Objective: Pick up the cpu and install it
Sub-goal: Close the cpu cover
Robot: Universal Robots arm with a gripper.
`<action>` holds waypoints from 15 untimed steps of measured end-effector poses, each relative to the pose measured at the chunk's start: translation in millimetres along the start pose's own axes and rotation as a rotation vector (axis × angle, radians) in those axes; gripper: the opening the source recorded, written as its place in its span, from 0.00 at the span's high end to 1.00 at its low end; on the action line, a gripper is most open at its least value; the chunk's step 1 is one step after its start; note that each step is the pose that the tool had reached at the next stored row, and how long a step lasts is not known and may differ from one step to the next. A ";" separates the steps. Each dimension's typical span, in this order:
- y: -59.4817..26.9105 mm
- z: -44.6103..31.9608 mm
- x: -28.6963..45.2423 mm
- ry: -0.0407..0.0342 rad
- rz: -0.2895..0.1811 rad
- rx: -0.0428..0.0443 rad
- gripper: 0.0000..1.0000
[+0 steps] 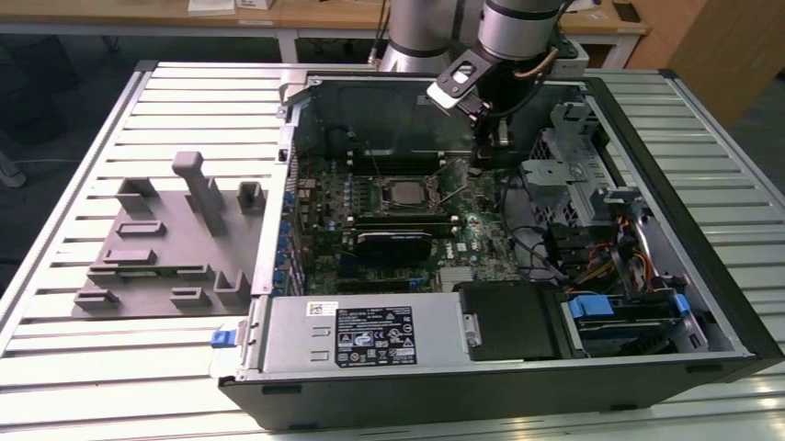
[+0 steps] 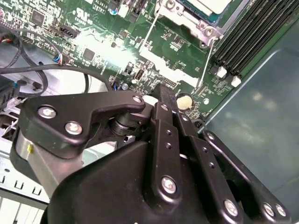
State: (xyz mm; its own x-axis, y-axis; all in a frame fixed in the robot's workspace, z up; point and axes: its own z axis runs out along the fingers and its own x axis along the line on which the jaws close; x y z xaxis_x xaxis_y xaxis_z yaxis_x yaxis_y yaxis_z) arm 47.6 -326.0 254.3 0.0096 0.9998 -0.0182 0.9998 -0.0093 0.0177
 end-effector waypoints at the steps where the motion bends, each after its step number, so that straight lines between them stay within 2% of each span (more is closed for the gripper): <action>1: 0.3 1.5 0.1 0.0000 0.000 0.0000 0.89; 8: 0.8 13.7 0.3 0.0001 0.000 0.0000 0.89; 15: -0.7 14.0 0.3 0.0000 0.000 0.0000 0.89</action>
State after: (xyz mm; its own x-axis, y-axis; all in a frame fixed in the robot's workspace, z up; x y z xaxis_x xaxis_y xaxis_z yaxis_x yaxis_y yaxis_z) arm 47.1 -325.9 240.3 0.0096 0.9998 -0.0181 0.9998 -0.0092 0.0177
